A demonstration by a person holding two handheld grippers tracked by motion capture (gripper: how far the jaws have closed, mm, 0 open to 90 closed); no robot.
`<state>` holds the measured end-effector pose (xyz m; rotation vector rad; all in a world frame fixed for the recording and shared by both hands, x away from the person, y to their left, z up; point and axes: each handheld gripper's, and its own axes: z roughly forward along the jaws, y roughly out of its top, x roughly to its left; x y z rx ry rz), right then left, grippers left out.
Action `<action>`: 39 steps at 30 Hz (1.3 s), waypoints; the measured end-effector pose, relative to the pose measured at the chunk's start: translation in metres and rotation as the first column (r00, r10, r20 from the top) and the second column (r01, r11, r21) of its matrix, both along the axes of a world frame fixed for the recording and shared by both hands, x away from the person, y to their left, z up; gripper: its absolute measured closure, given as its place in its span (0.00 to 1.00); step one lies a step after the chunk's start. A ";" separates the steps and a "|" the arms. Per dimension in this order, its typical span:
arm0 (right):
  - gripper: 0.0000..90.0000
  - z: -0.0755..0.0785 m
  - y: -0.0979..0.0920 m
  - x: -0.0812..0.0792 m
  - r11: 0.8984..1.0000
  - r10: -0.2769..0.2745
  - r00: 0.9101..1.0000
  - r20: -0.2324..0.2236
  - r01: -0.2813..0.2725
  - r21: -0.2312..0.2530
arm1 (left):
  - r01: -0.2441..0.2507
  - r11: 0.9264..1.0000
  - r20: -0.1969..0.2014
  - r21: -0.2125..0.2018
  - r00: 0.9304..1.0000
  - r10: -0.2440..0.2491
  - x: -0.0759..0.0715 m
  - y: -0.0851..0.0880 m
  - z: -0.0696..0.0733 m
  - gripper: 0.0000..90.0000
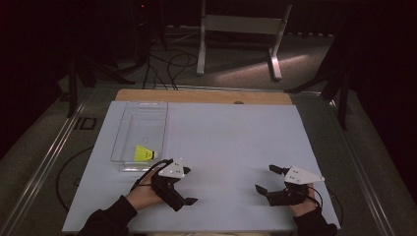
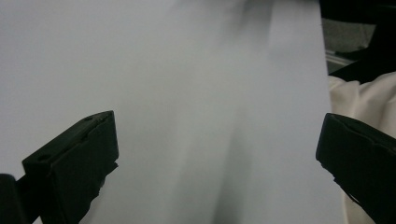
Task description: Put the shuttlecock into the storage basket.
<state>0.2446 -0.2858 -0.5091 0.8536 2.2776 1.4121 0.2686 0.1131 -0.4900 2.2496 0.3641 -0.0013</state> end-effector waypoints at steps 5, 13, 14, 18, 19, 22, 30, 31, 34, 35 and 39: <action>0.12 0.000 0.001 0.000 1.000 0.003 1.000 -0.001 -0.003 -0.003 | -0.008 1.000 -0.022 0.005 1.000 0.008 -0.003 0.008 -0.009 0.00; 0.12 0.000 0.001 -0.001 1.000 0.004 1.000 0.003 -0.004 -0.006 | -0.031 0.999 -0.053 -0.030 0.998 0.030 -0.008 0.025 -0.021 0.00; 0.12 0.000 0.001 -0.001 1.000 0.004 1.000 0.004 -0.004 -0.011 | -0.044 0.998 -0.053 -0.035 0.998 0.042 -0.009 0.029 -0.022 0.00; 0.12 0.000 0.000 -0.001 1.000 0.005 1.000 0.004 -0.005 -0.011 | -0.052 0.998 -0.060 -0.025 0.997 0.050 -0.012 0.037 -0.026 0.00; 0.12 0.000 0.000 -0.001 1.000 0.004 1.000 0.002 -0.004 -0.011 | -0.056 0.998 -0.061 -0.022 0.997 0.055 -0.012 0.039 -0.027 0.00; 0.12 0.000 0.000 -0.001 1.000 0.005 1.000 0.001 -0.005 -0.012 | -0.089 0.996 -0.065 -0.019 0.994 0.088 -0.013 0.049 -0.029 0.00; 0.12 0.000 0.000 -0.001 1.000 0.003 1.000 -0.001 -0.003 -0.010 | -0.130 0.991 -0.083 -0.015 0.988 0.128 -0.018 0.072 -0.031 0.00; 0.12 0.000 0.000 -0.001 1.000 0.004 1.000 -0.001 -0.004 -0.011 | -0.137 0.991 -0.084 -0.010 0.987 0.135 -0.019 0.074 -0.031 0.00; 0.12 0.000 0.000 -0.001 1.000 0.004 1.000 0.000 -0.004 -0.012 | -0.162 0.987 -0.080 -0.009 0.984 0.161 -0.022 0.082 -0.031 0.00; 0.12 0.000 0.000 -0.001 1.000 0.005 1.000 -0.002 -0.005 -0.011 | -0.175 0.984 -0.084 -0.013 0.981 0.173 -0.023 0.085 -0.031 0.00; 0.12 0.000 0.000 -0.001 1.000 0.004 1.000 -0.004 -0.004 -0.011 | -0.223 0.974 -0.089 -0.044 0.972 0.218 -0.025 0.094 -0.029 0.00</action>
